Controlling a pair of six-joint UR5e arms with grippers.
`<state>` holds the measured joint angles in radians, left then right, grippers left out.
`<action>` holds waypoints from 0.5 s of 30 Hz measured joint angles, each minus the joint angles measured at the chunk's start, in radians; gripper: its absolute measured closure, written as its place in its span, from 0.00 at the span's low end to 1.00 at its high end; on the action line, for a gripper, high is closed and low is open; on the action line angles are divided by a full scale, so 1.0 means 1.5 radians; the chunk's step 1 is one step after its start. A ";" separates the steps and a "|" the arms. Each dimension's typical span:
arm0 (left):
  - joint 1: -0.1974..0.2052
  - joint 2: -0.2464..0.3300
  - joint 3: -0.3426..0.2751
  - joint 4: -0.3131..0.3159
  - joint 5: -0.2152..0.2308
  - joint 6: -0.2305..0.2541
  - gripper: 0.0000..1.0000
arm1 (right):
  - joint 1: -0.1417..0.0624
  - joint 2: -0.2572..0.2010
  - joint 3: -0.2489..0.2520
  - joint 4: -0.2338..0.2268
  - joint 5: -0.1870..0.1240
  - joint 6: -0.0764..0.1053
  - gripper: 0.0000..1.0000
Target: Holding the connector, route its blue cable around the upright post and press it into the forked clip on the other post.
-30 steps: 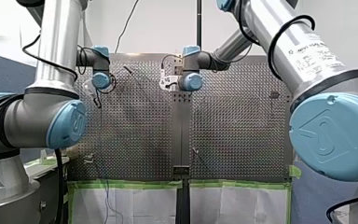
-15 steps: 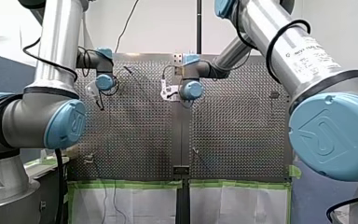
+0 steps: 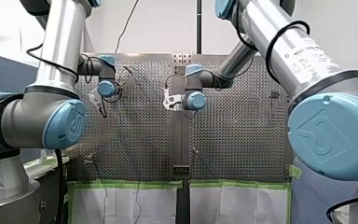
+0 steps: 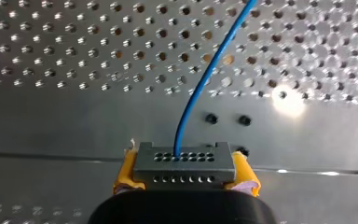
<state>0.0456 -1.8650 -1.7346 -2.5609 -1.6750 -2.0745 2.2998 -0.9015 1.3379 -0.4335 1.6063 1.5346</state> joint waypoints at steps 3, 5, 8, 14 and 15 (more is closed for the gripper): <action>-0.001 -0.001 0.000 -0.001 -0.002 -0.003 0.00 | -0.004 0.001 0.020 -0.020 0.000 0.000 1.00; -0.001 -0.001 0.000 -0.001 -0.003 -0.005 0.00 | -0.007 0.001 0.032 -0.032 0.001 0.000 1.00; -0.002 -0.001 0.000 -0.002 -0.004 -0.008 0.00 | -0.010 0.007 0.052 -0.051 0.001 0.000 1.00; -0.002 -0.002 0.000 -0.002 -0.005 -0.009 0.00 | -0.008 0.039 0.090 -0.076 0.013 -0.008 1.00; -0.002 -0.002 0.000 -0.002 -0.005 -0.009 0.00 | -0.006 0.047 0.097 -0.078 0.017 -0.009 1.00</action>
<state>0.0428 -1.8673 -1.7347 -2.5642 -1.6829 -2.0876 2.2906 -0.8314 1.4834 -0.5499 1.6323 1.5209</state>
